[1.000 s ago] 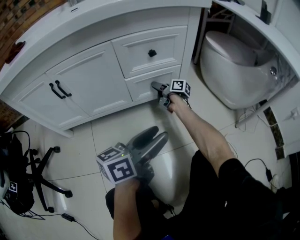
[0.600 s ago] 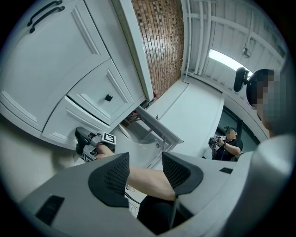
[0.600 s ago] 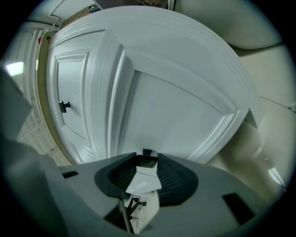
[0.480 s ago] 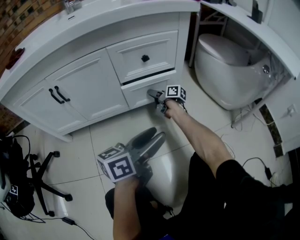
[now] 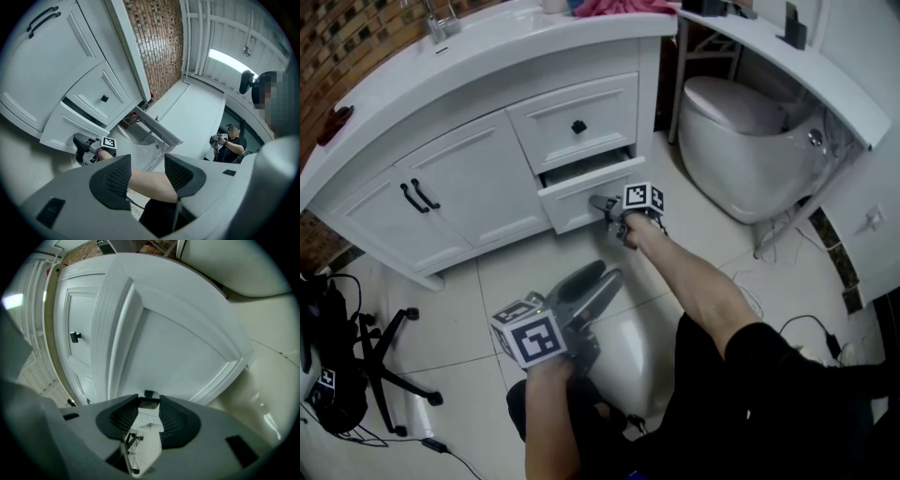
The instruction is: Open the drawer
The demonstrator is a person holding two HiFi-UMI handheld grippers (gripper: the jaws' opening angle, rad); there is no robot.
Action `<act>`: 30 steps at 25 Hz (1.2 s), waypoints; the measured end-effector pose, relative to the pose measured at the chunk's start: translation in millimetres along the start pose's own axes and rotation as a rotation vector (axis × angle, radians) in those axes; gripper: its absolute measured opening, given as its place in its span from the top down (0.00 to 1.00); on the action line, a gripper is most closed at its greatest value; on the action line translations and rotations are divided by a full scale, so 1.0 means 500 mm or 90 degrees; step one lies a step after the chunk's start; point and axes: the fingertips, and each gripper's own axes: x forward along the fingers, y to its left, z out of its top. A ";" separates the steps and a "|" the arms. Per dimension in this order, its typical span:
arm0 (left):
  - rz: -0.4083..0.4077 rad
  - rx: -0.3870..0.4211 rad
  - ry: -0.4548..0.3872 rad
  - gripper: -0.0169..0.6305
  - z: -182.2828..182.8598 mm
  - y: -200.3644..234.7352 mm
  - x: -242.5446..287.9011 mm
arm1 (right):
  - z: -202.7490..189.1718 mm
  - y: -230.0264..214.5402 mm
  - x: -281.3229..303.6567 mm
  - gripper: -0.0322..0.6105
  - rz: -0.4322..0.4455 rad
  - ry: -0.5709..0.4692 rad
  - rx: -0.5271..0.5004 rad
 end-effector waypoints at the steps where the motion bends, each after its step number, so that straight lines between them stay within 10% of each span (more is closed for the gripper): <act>1: 0.000 0.000 -0.001 0.64 -0.002 -0.004 -0.001 | -0.005 0.002 -0.004 0.69 0.000 0.002 0.000; 30: -0.015 0.015 0.019 0.64 -0.102 -0.117 0.049 | -0.131 0.006 -0.111 0.69 -0.028 0.085 -0.019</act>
